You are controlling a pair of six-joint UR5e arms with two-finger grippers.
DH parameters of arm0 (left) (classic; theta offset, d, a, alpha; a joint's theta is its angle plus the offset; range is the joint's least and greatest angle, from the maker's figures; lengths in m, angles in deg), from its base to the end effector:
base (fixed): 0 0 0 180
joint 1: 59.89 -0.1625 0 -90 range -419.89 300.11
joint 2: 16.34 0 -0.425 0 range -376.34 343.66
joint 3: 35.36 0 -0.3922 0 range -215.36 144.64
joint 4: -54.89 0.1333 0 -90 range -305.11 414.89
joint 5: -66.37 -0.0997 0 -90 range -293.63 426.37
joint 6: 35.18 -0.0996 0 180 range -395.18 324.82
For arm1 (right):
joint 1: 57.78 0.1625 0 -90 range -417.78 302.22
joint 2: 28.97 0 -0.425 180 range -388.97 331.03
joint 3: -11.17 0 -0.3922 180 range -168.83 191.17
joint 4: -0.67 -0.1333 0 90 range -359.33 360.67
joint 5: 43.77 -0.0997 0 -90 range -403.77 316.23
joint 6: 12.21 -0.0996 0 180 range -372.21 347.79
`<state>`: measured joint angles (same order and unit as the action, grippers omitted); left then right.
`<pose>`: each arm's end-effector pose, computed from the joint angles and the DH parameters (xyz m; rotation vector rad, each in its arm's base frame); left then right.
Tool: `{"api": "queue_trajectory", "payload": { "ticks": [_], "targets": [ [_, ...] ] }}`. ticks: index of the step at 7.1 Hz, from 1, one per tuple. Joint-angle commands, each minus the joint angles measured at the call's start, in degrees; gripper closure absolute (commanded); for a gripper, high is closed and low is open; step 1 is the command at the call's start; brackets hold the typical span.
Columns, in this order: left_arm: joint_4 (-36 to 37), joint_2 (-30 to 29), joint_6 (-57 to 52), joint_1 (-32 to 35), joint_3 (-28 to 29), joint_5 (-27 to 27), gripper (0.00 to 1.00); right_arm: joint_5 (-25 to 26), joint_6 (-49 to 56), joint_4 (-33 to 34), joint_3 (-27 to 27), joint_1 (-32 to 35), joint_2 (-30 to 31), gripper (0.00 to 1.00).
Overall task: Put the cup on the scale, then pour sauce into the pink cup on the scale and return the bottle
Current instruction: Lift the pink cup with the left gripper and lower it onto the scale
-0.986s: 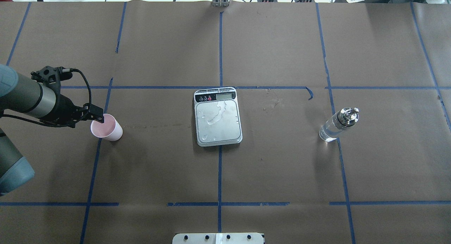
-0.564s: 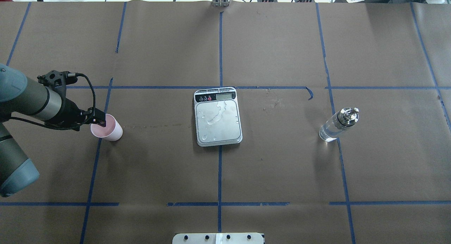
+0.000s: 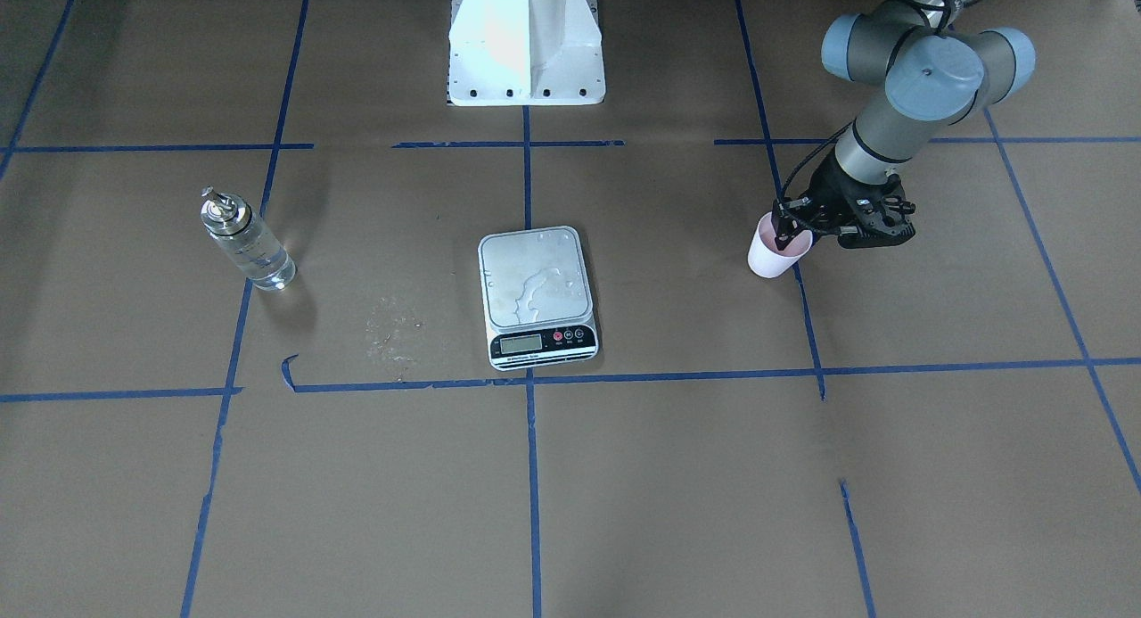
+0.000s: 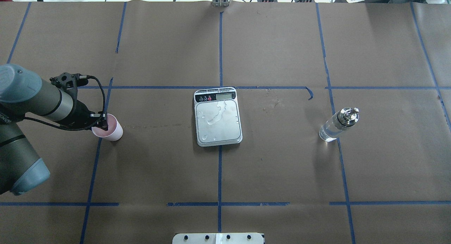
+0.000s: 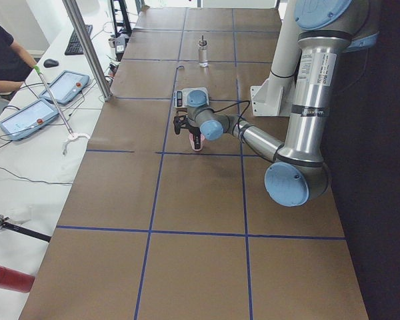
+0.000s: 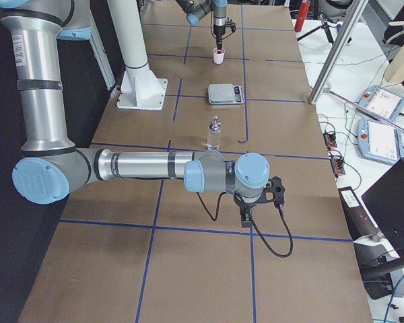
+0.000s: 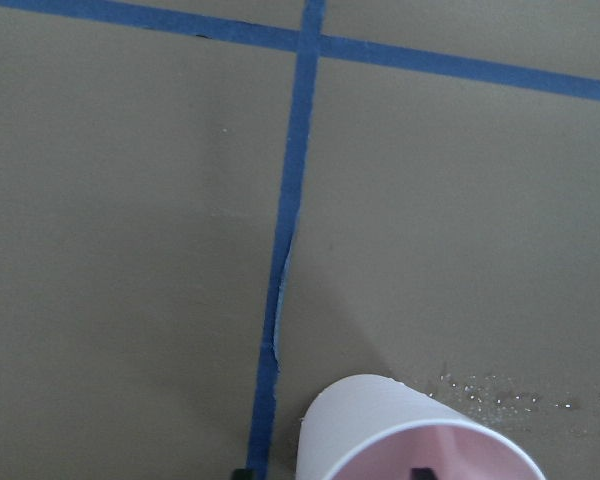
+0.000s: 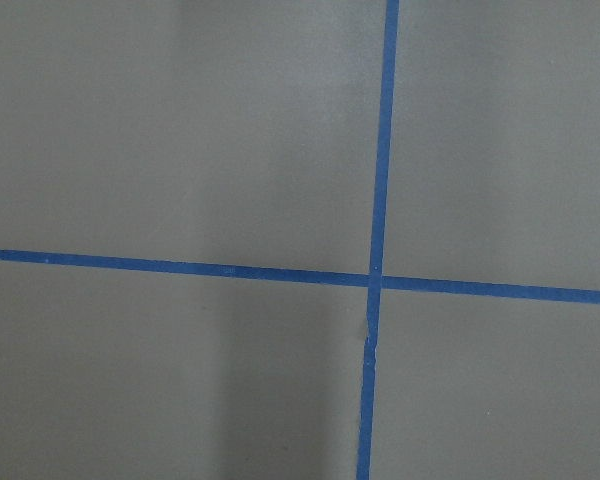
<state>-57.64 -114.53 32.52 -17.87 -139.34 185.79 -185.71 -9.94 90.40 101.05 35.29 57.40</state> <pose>0.3563 -0.4346 0.4267 -0.0063 0.9037 -0.1202 0.0828 -0.5182 0.6173 0.1035 -0.9023 -0.0169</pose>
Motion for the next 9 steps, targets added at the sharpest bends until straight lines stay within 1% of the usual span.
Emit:
{"api": "queue_trajectory", "payload": {
  "ticks": [1, 2, 3, 4, 5, 6, 7, 8, 9],
  "targets": [
    [0.29, 0.10, 1.81, 0.78, -1.64, 0.02, 1.00, 0.00, -0.07, 0.00, 0.02, 0.00, -0.06, 0.00],
    [5.08, -0.16, 2.17, 2.09, -5.92, 0.11, 1.00, 0.00, -0.07, 0.09, -0.06, 0.00, -0.15, 0.00],
    [12.61, -2.68, 2.17, 3.06, -10.06, 0.28, 1.00, -0.09, -0.07, 0.09, 0.02, 0.00, -0.15, 0.00],
    [21.39, -10.11, 2.70, 3.33, -10.79, 0.29, 1.00, -0.09, -0.07, 0.00, 0.20, 0.00, -0.15, 0.00],
    [27.13, -17.92, 8.27, 2.81, -9.15, 0.29, 1.00, -0.09, -0.07, 0.00, 0.37, 0.00, -0.15, 0.00],
    [27.36, -23.74, 18.68, 1.15, -5.65, 0.02, 1.00, -0.18, -0.07, 0.00, 0.46, 0.00, -0.15, 0.00],
    [26.75, -30.94, 27.66, -3.21, 1.00, -1.89, 1.00, -0.18, -0.07, 0.00, 0.46, 0.00, -0.15, 0.00],
    [26.66, -36.49, 30.62, -6.30, 7.07, -5.39, 1.00, -0.18, -0.07, 0.00, 0.29, 0.00, -0.15, 0.00],
    [23.18, -37.24, 31.69, -7.99, 9.30, -5.60, 1.00, -0.18, -0.07, 0.00, 0.20, 0.00, -0.15, 0.00]
  ]
}}
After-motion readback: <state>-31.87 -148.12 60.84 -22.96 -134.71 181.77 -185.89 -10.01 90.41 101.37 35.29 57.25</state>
